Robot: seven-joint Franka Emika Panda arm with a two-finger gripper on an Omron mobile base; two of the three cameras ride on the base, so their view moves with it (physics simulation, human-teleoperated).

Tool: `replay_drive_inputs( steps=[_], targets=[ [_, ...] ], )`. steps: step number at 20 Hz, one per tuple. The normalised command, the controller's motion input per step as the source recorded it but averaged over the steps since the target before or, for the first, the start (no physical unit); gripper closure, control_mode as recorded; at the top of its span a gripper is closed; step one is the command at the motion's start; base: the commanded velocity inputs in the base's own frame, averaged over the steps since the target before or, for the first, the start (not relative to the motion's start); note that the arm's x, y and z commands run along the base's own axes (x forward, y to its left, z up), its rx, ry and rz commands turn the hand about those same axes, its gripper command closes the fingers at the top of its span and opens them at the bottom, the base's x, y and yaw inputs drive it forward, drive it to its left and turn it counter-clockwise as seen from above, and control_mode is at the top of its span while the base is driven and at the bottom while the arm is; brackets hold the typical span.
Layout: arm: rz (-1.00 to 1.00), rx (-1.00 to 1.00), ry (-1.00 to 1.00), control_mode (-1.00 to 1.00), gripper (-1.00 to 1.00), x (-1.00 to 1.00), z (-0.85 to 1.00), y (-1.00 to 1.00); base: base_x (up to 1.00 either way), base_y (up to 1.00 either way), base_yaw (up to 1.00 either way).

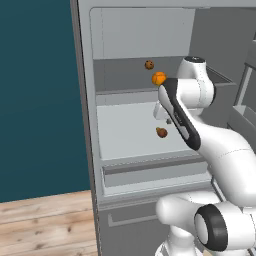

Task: Pick up the pear and orange from the fridge and place one fruit on each plate on the dining counter.

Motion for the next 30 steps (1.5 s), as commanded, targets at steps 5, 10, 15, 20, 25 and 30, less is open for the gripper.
replay_drive_inputs(
  steps=[5,10,15,20,25,30],
  targets=[
    [0.0,-0.01,0.0,-1.0,-1.0,0.04,-0.11,0.0,0.0,0.0,0.0],
    [-0.01,-0.04,0.0,-1.0,-1.0,0.3,-0.58,-0.03,0.0,0.0,0.0],
    [0.0,0.0,0.0,-1.0,-1.0,0.35,-0.62,-0.25,0.0,0.0,0.0],
    [0.0,0.0,0.0,-1.0,-1.0,0.56,-0.29,-0.18,0.0,0.0,0.0],
    [0.0,0.0,0.01,-1.0,-1.0,0.42,-0.2,0.0,0.0,0.0,0.0],
    [0.0,0.0,0.03,-1.0,-1.0,0.41,-0.25,0.0,0.0,0.0,0.0]
  ],
)
